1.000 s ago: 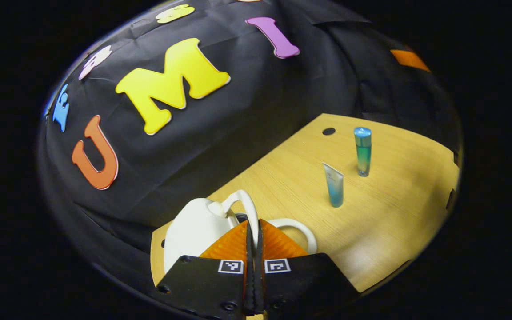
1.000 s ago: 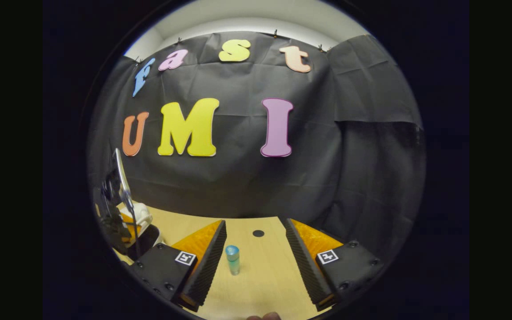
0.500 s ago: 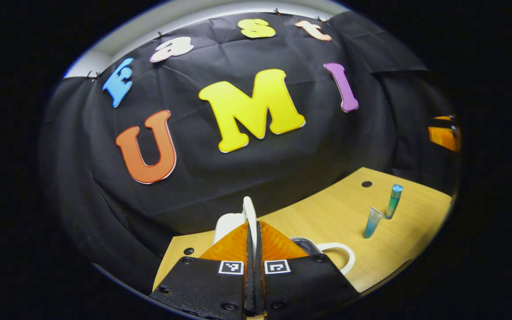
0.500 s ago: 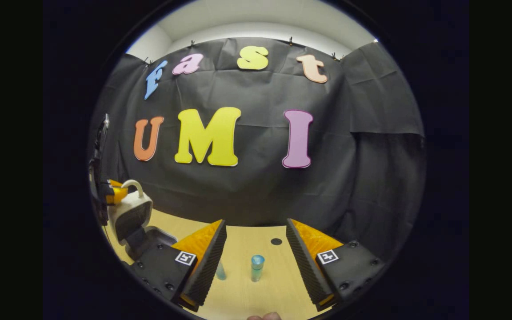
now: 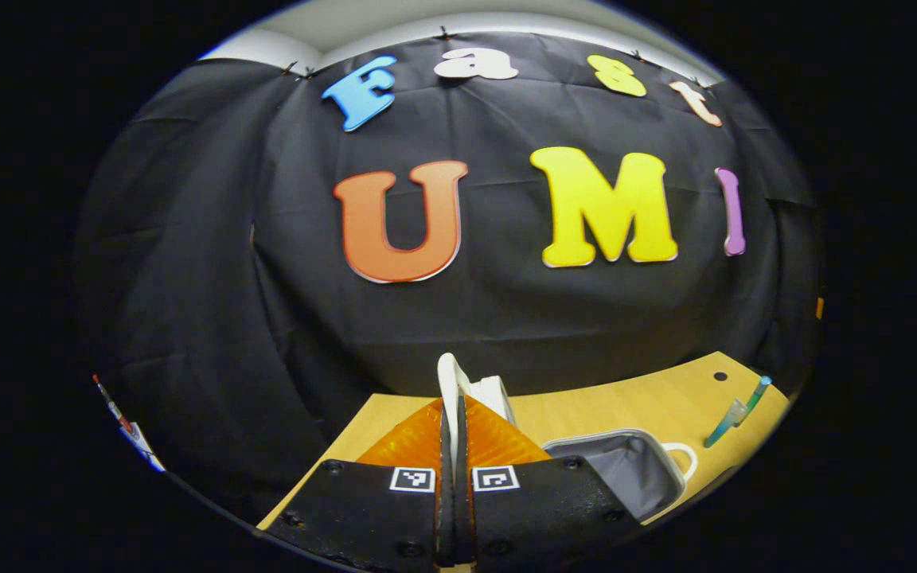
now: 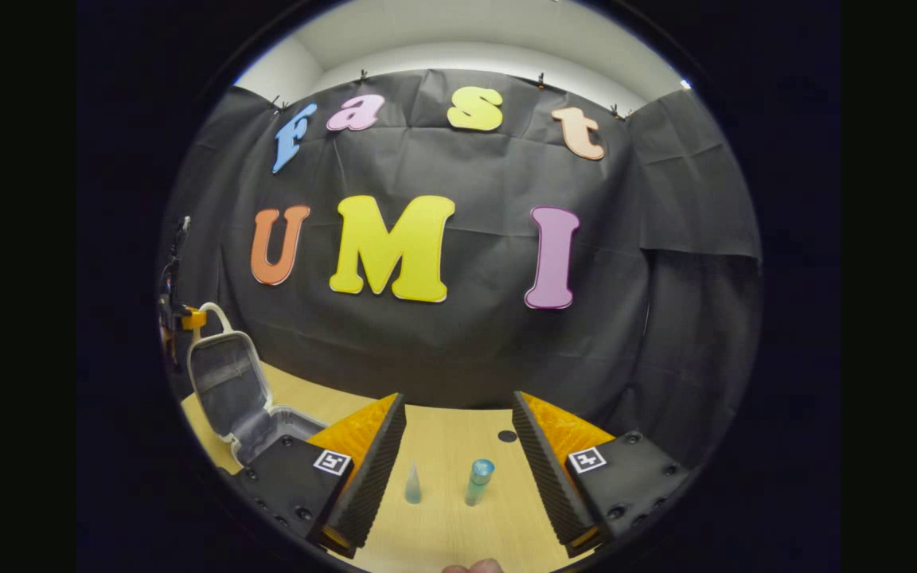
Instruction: First open the suitcase, pack the skin care products into it, and then close the suitcase.
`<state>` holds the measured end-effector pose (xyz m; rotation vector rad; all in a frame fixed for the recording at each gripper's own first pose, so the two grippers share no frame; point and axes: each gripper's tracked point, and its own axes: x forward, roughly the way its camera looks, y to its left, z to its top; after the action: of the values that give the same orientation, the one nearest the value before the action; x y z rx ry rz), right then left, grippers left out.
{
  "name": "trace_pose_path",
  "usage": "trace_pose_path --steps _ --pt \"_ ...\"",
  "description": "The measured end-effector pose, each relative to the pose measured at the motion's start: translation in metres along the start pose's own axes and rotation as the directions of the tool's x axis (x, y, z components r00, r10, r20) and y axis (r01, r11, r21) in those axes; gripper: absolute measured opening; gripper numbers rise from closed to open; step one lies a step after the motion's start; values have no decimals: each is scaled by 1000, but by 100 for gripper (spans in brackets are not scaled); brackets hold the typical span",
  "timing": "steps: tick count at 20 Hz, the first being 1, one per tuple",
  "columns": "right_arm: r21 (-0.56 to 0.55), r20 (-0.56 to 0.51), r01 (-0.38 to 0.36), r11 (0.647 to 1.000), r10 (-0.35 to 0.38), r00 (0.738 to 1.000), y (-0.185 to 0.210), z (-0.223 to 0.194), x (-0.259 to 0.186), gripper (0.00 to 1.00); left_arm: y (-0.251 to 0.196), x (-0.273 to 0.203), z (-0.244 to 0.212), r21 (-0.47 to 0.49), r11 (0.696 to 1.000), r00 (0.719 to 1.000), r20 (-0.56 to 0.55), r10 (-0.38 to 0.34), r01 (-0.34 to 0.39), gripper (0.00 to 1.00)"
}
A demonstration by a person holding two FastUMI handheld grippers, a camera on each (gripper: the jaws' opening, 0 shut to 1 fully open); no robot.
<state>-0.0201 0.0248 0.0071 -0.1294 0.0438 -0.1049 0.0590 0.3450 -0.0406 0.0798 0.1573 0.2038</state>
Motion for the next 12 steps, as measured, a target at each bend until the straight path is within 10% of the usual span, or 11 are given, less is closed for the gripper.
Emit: trace_pose_path --steps 12 --pt "-99 -74 -17 995 10 997 40 -16 -3 80 93 82 -175 -206 976 959 -283 11 -71 5"
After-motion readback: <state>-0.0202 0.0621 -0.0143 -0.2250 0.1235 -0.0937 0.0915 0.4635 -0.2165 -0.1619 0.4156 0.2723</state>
